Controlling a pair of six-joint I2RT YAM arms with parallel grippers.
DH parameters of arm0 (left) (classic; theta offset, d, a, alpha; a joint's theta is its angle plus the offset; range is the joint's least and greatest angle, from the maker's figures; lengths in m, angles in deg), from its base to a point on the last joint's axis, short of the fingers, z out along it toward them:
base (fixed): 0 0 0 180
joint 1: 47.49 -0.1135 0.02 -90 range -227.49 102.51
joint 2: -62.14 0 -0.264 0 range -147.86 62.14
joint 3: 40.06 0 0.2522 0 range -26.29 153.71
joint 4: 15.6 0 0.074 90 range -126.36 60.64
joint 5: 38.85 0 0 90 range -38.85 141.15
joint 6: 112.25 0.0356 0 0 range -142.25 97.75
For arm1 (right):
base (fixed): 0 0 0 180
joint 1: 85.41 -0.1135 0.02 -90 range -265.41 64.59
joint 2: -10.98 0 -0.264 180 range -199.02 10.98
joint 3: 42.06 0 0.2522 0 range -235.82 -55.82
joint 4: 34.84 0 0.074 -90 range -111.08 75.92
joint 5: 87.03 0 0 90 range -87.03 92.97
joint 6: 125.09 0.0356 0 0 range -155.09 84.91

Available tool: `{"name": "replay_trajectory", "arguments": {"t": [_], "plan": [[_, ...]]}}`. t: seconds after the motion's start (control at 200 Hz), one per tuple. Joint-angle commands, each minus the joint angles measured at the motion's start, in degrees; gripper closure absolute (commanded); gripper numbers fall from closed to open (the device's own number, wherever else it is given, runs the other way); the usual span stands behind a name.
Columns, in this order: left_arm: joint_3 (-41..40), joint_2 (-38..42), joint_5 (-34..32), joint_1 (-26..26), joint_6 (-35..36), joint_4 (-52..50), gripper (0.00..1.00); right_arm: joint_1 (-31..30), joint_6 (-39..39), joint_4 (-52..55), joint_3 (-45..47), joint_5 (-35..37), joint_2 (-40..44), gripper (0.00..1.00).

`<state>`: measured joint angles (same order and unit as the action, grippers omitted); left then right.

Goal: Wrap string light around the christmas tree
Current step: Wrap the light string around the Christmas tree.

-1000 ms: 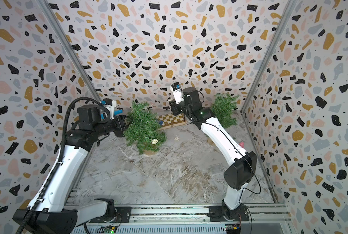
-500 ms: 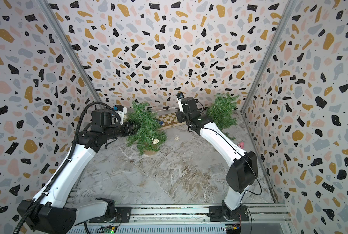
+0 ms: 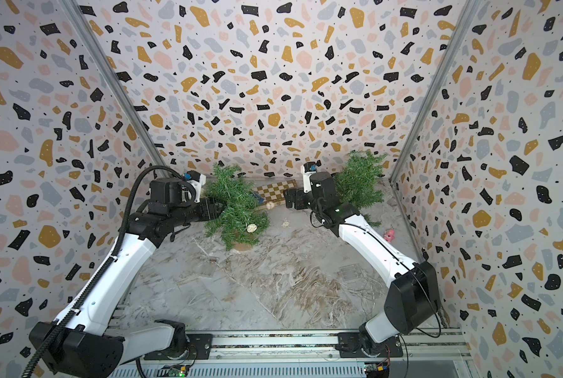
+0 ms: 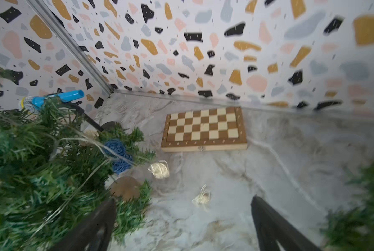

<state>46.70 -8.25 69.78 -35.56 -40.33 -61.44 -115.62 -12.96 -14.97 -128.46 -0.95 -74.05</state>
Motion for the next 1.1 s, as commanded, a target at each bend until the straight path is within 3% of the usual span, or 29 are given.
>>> {"name": "replay_trajectory", "arguments": {"t": [0.0,0.15,0.275,0.43,0.581,0.956,1.091], "plan": [[-0.1,0.8,-1.1,0.2,1.1,0.6,0.44,0.6,10.0,-7.9,4.6,-2.4,6.0,0.01],[0.4,0.7,-0.9,0.3,0.9,0.3,0.45,0.5,17.0,-15.0,6.9,-12.2,3.5,0.10],[0.2,0.5,-1.3,0.2,0.6,0.2,0.45,-3.3,11.1,-12.1,1.9,-15.0,-4.3,0.20],[-0.4,0.9,-1.6,0.3,0.8,-0.2,0.45,-3.0,7.3,-14.7,3.0,-16.6,-8.9,0.37],[-0.2,0.6,-1.6,0.2,1.0,-0.3,0.45,-4.2,3.3,-14.6,1.5,-18.7,-12.8,0.37],[0.3,0.9,-1.7,0.1,1.7,-1.0,0.45,-3.6,-7.9,-17.7,0.8,-3.3,-21.2,0.28],[0.0,1.4,-1.6,0.2,2.3,-1.5,0.45,0.1,-8.4,-14.5,1.7,-2.4,-22.8,0.29]]}}
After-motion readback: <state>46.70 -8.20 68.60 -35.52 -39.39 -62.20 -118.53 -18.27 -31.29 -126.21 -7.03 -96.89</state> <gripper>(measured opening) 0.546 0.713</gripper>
